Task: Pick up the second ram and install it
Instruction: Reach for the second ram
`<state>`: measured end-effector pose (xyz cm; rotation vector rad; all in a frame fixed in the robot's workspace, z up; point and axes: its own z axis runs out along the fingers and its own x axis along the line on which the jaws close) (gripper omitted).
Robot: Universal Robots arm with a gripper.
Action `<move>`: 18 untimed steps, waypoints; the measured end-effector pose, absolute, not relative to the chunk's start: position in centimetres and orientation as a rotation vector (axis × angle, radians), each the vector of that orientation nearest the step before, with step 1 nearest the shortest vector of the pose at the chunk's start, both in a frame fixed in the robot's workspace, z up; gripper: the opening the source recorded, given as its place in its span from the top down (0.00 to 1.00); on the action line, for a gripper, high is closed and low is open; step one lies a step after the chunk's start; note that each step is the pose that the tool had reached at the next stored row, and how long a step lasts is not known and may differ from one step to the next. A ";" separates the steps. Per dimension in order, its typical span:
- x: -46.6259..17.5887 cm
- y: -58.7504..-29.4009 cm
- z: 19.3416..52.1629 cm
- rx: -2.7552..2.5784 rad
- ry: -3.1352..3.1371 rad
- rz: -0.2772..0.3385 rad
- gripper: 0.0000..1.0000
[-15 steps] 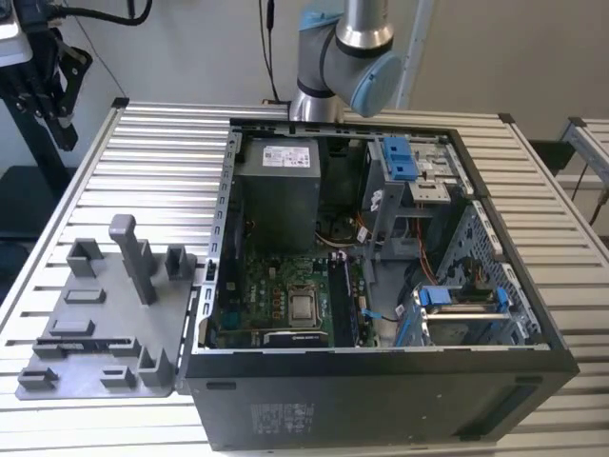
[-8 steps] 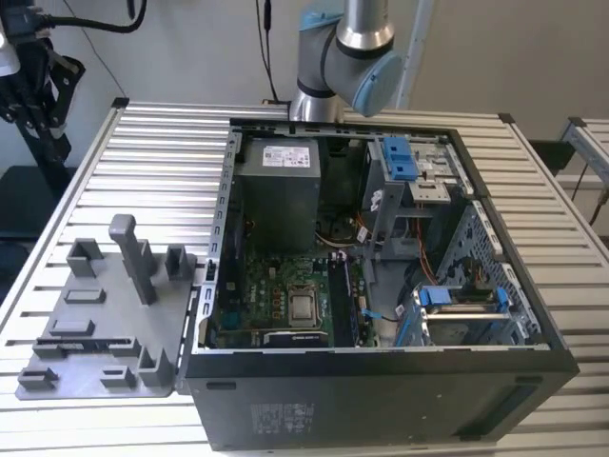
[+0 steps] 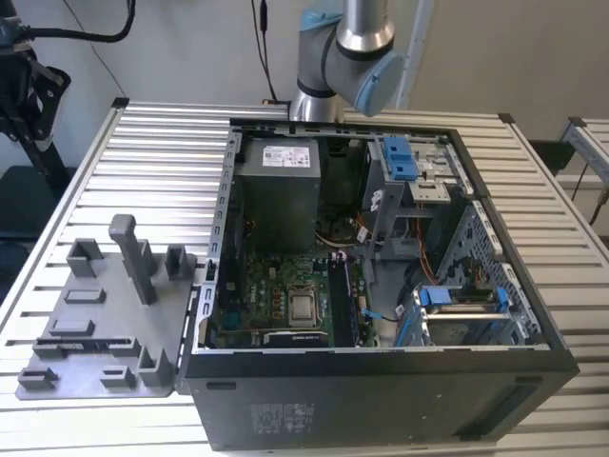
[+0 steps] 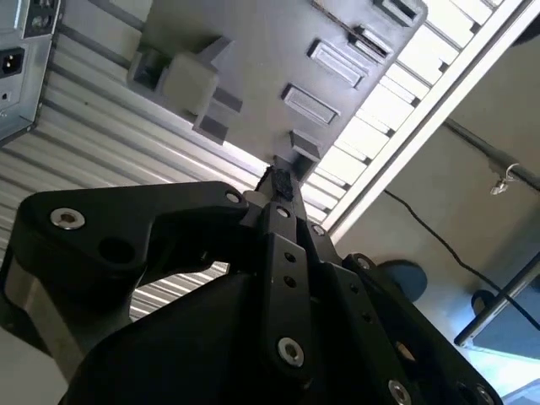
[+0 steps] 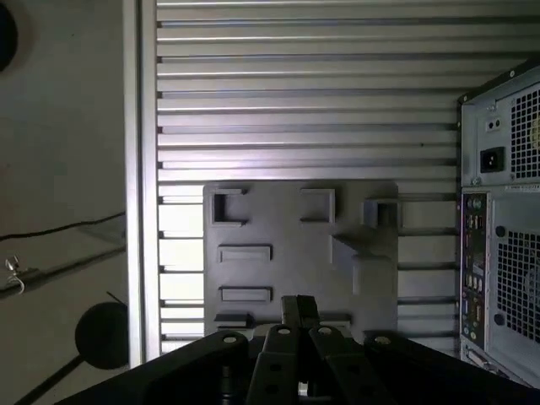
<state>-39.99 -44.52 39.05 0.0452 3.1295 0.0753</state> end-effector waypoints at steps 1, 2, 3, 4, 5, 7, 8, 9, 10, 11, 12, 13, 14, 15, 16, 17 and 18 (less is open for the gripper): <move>-40.1 -44.7 39.0 0.045 3.130 0.075 0.89; -40.2 -44.9 39.0 0.045 3.129 0.075 0.89; -40.3 -45.1 39.0 0.045 3.129 0.075 0.89; -40.3 -45.4 39.0 0.045 3.129 0.075 0.89; -40.3 -45.6 39.0 0.045 3.129 0.075 0.89; -40.3 -46.2 39.0 0.045 3.129 0.075 0.89; -40.3 -46.5 39.0 0.045 3.130 0.075 0.89; -40.3 -46.8 38.9 0.045 3.129 0.075 0.89; -40.3 -47.1 38.9 0.045 3.129 0.075 0.89; -40.3 -47.4 38.9 0.045 3.130 0.075 0.89; -40.3 -47.7 38.9 0.045 3.129 0.075 0.89; -40.3 -48.1 38.9 0.045 3.130 0.075 0.89; -40.3 -48.4 38.9 0.045 3.129 0.075 0.89; -40.3 -48.7 38.9 0.045 3.129 0.075 0.89; -40.3 -49.1 38.9 0.045 3.130 0.075 0.89; -40.3 -49.4 38.9 0.045 3.130 0.075 0.89; -40.3 -49.6 38.8 0.045 3.130 0.075 0.89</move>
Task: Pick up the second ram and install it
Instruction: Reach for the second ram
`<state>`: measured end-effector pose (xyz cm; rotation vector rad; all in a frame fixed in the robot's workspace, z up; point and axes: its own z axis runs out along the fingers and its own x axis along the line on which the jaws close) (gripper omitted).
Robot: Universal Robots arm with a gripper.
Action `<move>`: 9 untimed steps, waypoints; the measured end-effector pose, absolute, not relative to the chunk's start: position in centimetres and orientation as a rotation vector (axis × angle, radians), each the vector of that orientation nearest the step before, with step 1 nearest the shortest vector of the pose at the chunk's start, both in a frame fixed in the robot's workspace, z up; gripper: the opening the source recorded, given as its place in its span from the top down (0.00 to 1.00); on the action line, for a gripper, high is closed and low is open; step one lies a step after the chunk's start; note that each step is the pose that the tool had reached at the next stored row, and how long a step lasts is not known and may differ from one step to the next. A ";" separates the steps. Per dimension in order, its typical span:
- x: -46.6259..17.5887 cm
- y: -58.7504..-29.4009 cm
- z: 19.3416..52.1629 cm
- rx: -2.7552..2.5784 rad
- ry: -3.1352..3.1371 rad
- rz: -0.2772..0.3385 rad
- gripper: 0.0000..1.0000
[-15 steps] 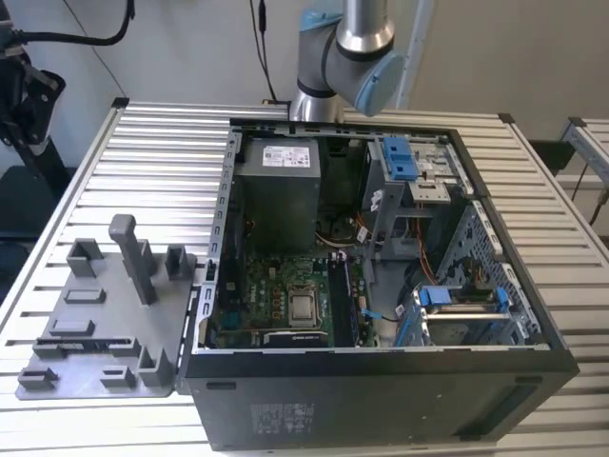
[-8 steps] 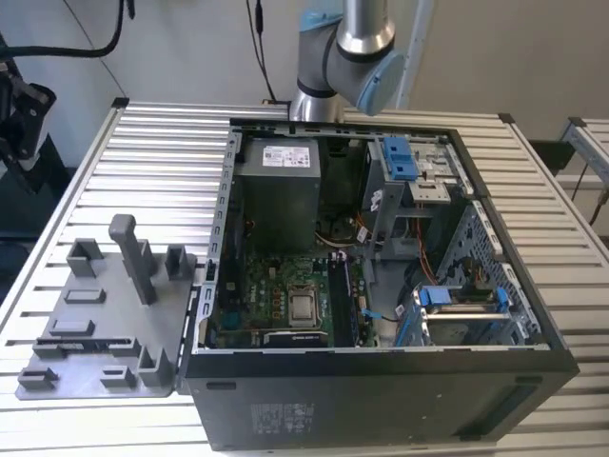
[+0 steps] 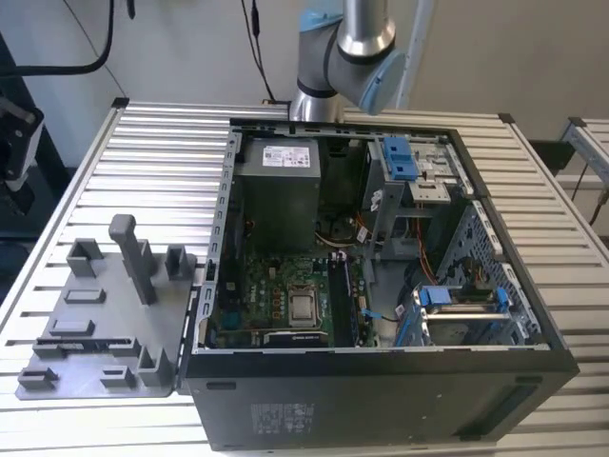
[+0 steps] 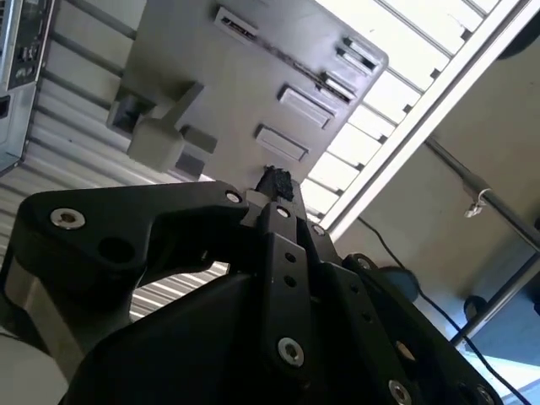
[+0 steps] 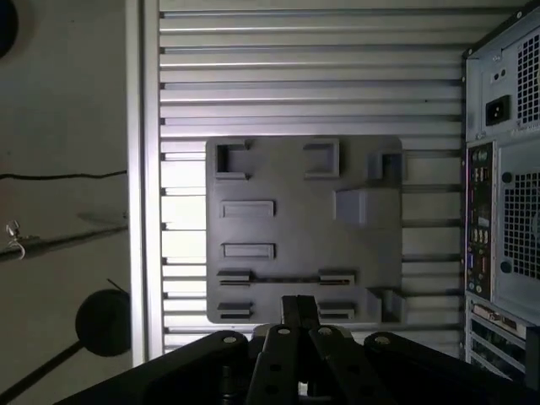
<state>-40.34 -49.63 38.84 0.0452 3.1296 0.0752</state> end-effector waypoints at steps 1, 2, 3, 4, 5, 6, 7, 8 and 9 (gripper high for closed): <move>-40.3 -49.9 38.8 0.045 3.130 0.075 0.89; -40.3 -50.2 38.8 0.045 3.130 0.075 0.89; -40.3 -50.4 38.8 0.045 3.129 0.075 0.89; -40.3 -50.7 38.8 0.045 3.130 0.075 0.89; -40.3 -50.9 38.8 0.045 3.130 0.075 0.89; -40.3 -51.0 38.8 0.045 3.130 0.075 0.89; -40.3 -51.1 38.8 0.045 3.130 0.075 0.89; -40.3 -51.1 38.8 0.045 3.130 0.075 0.89; -40.3 -51.1 38.8 0.045 3.130 0.075 0.89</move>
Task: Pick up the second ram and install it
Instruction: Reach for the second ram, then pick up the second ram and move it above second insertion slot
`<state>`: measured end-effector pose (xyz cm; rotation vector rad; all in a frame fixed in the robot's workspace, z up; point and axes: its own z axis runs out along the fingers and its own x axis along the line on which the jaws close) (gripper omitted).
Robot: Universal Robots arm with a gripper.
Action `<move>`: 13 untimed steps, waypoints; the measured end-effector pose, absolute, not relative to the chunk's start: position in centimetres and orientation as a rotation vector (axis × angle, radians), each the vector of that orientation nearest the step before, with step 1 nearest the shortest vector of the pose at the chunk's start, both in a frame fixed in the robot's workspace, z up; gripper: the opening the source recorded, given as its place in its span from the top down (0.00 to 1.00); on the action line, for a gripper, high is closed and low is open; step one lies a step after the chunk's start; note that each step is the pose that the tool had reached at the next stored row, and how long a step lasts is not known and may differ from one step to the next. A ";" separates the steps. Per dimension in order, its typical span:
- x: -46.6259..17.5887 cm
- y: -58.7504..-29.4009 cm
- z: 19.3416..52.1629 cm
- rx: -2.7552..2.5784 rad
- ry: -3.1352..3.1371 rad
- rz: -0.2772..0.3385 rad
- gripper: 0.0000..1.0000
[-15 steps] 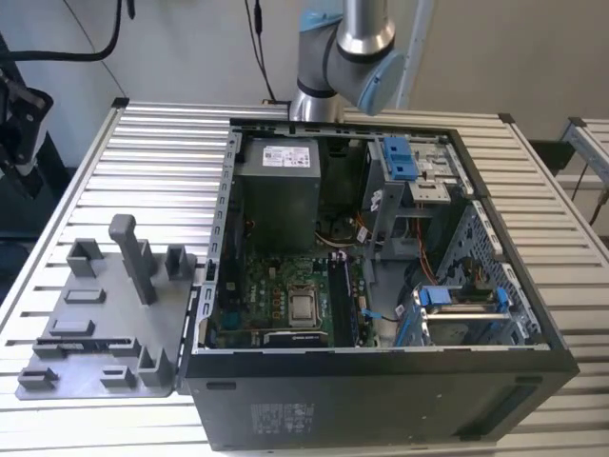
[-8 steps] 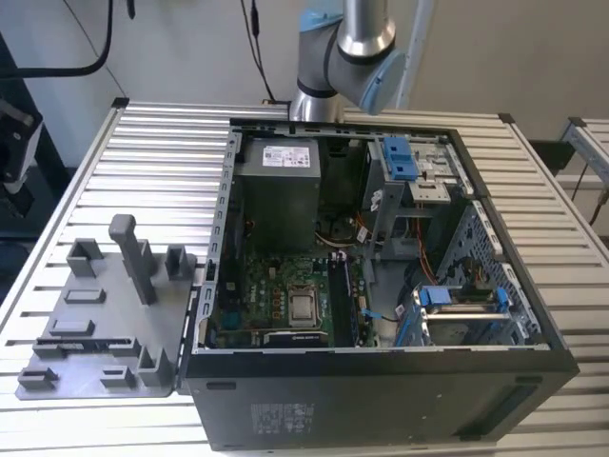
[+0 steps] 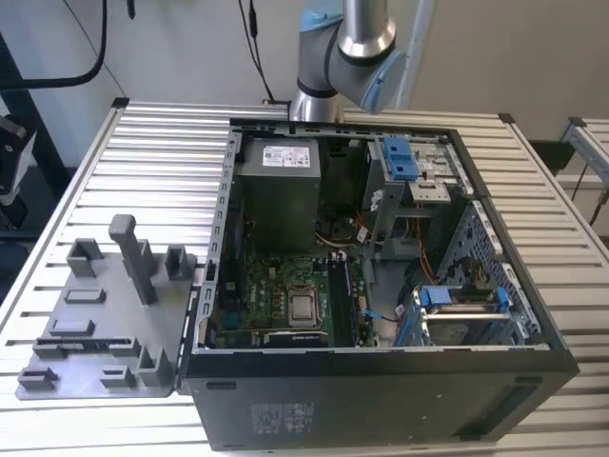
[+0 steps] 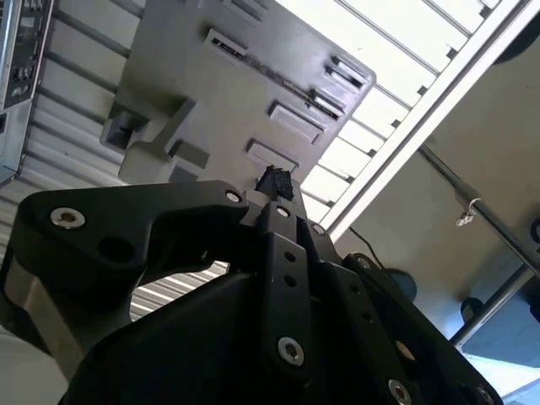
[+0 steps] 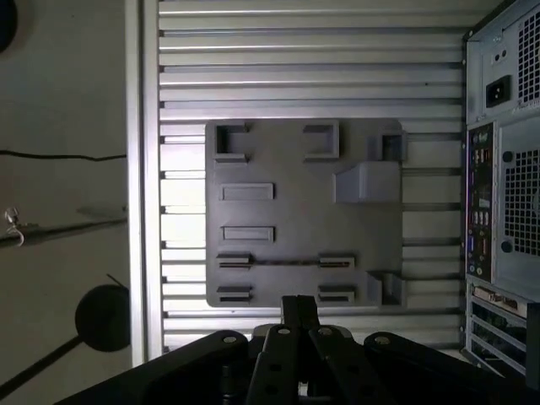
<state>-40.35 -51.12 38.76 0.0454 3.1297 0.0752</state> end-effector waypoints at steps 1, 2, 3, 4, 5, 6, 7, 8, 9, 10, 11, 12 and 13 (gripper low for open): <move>-40.3 -51.1 38.8 0.045 3.130 0.075 0.89; -40.3 -51.1 38.8 0.045 3.130 0.075 0.89; -40.3 -51.1 38.8 0.045 3.130 0.075 0.89; -40.3 -51.1 38.8 0.044 3.130 0.075 0.89; -40.3 -51.1 38.8 0.043 3.130 0.075 0.89; -40.3 -51.1 38.8 0.042 3.130 0.075 0.89; -40.3 -51.1 38.8 0.041 3.130 0.075 0.89; -40.3 -51.1 38.8 0.041 3.130 0.075 0.89; -40.3 -51.1 38.8 0.040 3.130 0.075 0.89; -40.3 -51.1 38.8 0.039 3.130 0.075 0.89; -40.3 -51.1 38.8 0.038 3.130 0.075 0.89; -40.3 -51.1 38.8 0.037 3.130 0.075 0.89; -40.3 -51.1 38.8 0.036 3.130 0.075 0.89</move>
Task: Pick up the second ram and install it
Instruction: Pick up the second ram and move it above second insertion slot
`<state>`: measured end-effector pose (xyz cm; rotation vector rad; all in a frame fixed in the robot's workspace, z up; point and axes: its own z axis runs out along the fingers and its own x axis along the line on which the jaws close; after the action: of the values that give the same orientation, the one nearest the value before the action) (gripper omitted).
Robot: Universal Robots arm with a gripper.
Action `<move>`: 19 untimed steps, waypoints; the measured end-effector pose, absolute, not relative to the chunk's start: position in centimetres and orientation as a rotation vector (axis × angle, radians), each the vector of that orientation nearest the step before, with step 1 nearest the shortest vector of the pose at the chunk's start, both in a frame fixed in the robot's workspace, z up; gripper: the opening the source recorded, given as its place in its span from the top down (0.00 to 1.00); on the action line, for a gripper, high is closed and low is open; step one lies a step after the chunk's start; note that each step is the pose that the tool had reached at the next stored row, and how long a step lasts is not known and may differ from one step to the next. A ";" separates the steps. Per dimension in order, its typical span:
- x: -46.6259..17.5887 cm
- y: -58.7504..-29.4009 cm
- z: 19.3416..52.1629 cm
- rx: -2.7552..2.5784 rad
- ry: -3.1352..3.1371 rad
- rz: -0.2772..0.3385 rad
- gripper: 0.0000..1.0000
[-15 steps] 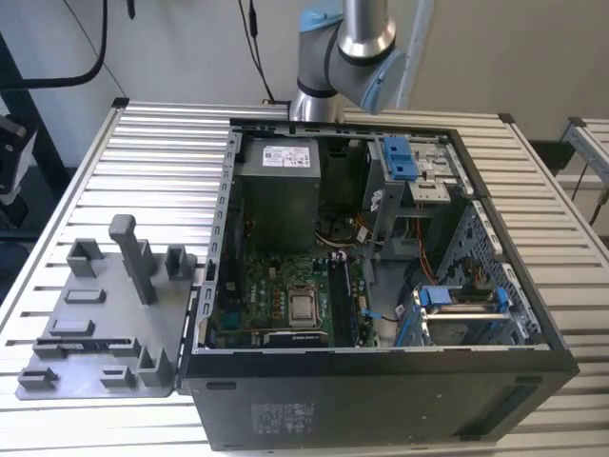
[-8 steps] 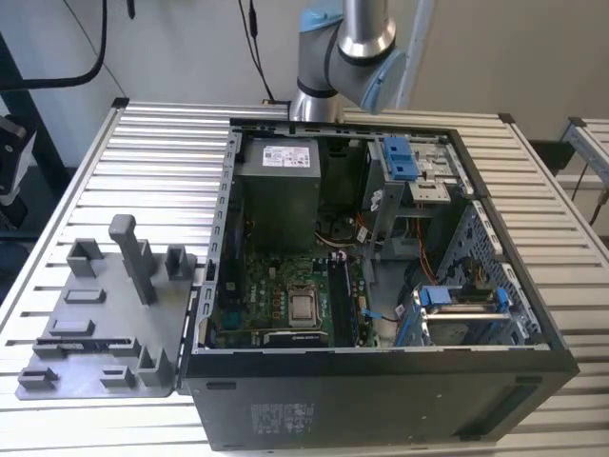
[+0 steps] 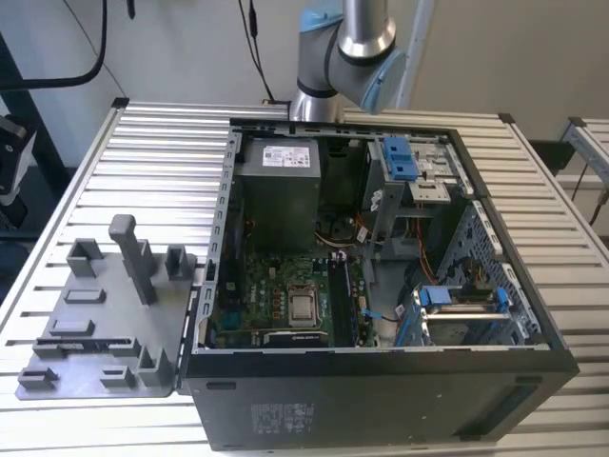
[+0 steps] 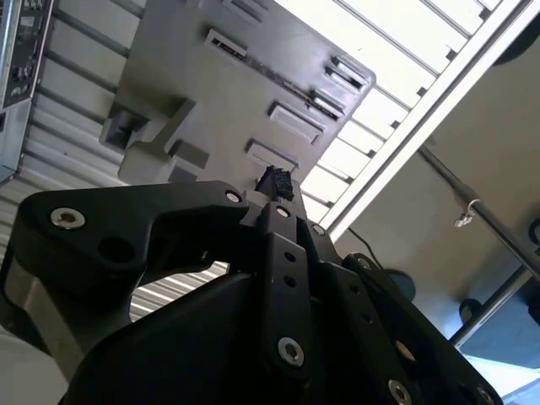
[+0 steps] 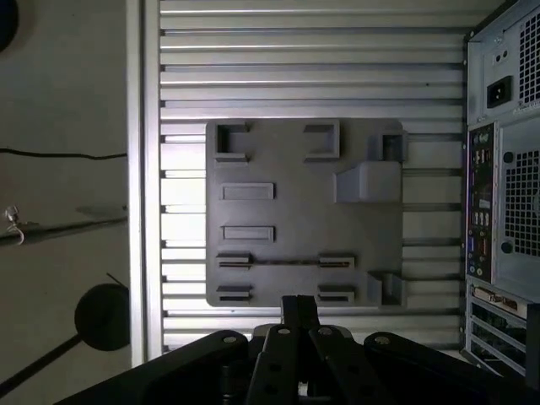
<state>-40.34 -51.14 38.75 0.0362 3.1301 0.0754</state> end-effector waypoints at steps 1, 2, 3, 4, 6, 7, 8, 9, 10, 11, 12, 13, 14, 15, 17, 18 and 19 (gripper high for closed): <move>-40.3 -51.1 38.8 0.035 3.130 0.075 0.89; -40.3 -51.1 38.8 0.035 3.130 0.075 0.89; -40.3 -51.1 38.8 0.034 3.130 0.075 0.89; -40.3 -51.1 38.8 0.033 3.130 0.075 0.89; -40.3 -51.1 38.8 0.031 3.130 0.075 0.89; -40.3 -51.1 38.8 0.031 3.130 0.075 0.89; -40.3 -51.1 38.8 0.031 3.130 0.075 0.89; -40.3 -51.1 38.8 0.031 3.130 0.075 0.89; -40.3 -51.1 38.8 0.032 3.130 0.075 0.89; -40.3 -51.1 38.8 0.032 3.130 0.075 0.89; -40.3 -51.1 38.8 0.032 3.130 0.075 0.89; -40.3 -51.1 38.8 0.032 3.130 0.075 0.89; -40.3 -51.1 38.8 0.032 3.130 0.075 0.89; -40.3 -51.1 38.8 0.032 3.130 0.075 0.89; -40.3 -51.1 38.8 0.032 3.130 0.075 0.89; -40.3 -51.1 38.8 0.033 3.130 0.075 0.89; -40.3 -51.1 38.8 0.032 3.130 0.075 0.89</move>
<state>-40.34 -51.13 38.75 0.0321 3.1298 0.0754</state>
